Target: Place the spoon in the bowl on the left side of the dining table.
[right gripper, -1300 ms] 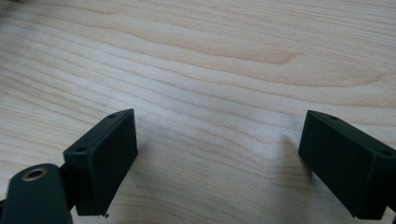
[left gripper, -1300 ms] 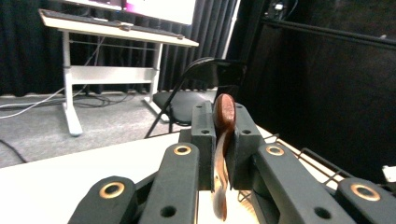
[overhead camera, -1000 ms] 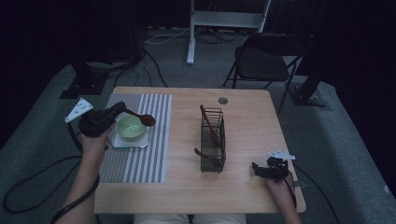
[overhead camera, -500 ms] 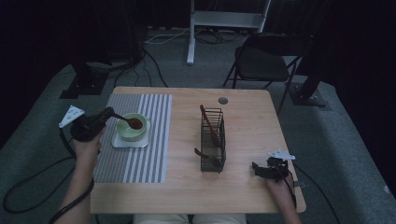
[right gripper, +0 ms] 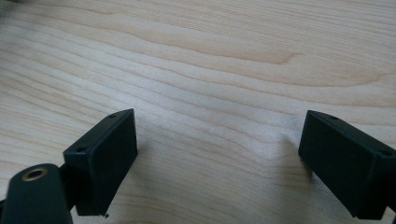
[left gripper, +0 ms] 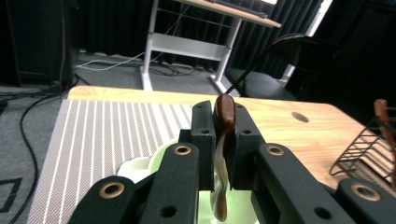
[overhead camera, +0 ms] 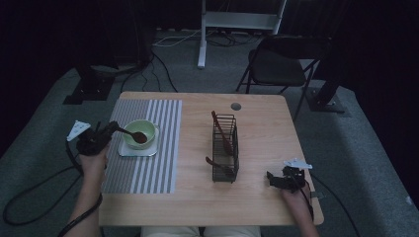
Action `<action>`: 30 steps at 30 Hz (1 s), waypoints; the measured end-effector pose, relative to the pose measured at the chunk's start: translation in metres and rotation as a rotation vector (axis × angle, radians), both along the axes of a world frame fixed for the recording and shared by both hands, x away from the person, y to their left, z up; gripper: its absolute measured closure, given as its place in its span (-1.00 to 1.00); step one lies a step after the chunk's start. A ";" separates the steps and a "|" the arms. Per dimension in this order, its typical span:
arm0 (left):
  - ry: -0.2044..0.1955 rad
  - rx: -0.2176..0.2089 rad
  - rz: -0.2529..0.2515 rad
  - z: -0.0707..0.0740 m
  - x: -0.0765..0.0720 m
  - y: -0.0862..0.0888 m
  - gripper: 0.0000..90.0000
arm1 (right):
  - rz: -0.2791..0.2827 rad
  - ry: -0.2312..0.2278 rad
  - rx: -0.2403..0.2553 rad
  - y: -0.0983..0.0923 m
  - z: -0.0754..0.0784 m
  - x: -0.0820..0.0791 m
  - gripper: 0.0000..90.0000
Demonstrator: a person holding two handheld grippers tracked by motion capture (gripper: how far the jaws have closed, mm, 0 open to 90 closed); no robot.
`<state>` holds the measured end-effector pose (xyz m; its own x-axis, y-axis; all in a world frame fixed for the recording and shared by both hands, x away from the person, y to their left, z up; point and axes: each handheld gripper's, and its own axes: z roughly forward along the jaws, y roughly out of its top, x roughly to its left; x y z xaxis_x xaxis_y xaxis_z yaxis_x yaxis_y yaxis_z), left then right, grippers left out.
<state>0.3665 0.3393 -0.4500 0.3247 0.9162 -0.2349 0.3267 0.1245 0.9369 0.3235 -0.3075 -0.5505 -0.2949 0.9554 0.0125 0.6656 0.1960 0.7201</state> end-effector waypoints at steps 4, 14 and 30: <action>0.013 0.009 0.012 -0.006 0.001 0.000 0.85 | 0.000 0.000 0.000 0.000 0.000 0.000 -0.76; 0.046 -0.111 0.042 -0.025 0.007 0.000 0.83 | 0.000 0.000 -0.001 0.000 0.000 0.000 -0.76; 0.148 -0.027 0.113 -0.039 0.010 0.003 0.22 | 0.000 0.000 -0.001 0.000 0.000 0.000 -0.76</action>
